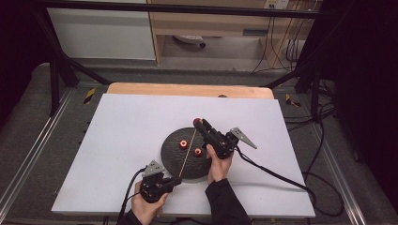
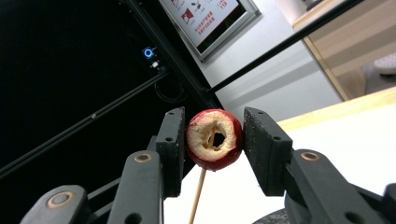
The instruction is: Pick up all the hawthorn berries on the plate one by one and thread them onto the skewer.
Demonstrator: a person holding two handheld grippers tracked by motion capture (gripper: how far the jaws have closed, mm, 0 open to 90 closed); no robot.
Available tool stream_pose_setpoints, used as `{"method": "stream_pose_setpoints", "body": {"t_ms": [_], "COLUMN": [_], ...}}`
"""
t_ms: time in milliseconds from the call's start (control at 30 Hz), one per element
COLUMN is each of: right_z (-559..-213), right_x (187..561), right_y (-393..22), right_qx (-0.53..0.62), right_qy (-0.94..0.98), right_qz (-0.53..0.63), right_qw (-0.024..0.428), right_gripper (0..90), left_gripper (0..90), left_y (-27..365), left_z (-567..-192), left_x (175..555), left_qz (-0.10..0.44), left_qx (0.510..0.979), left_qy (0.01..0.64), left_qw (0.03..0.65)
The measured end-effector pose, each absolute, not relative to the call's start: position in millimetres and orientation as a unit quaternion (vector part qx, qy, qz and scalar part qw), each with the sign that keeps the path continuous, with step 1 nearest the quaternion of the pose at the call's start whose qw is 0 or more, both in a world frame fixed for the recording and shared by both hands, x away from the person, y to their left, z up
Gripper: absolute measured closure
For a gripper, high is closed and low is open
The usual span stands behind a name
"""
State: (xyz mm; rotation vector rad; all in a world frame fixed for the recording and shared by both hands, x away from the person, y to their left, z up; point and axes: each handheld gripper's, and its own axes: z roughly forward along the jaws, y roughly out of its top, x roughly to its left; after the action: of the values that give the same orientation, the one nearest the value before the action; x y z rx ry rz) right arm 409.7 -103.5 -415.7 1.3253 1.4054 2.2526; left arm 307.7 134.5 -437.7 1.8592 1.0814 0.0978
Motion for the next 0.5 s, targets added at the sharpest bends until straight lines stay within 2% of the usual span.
{"method": "stream_pose_setpoints", "body": {"t_ms": [167,500], "right_z": [-414.5,-405.5], "right_x": [408.6,409.3], "right_y": [-103.8,-111.4], "right_qx": [0.439,0.462], "right_qy": [0.47,0.516], "right_qz": [0.76,0.718], "right_qw": [0.099,0.069], "right_gripper": [60.7,60.4], "left_gripper": [88.6,88.3], "left_y": [134.3,141.5], "left_z": [-439.6,-443.9], "left_x": [306.3,308.6], "left_qz": [0.044,0.055], "left_qx": [0.751,0.76], "left_qy": [0.448,0.455], "left_qw": [0.483,0.461]}}
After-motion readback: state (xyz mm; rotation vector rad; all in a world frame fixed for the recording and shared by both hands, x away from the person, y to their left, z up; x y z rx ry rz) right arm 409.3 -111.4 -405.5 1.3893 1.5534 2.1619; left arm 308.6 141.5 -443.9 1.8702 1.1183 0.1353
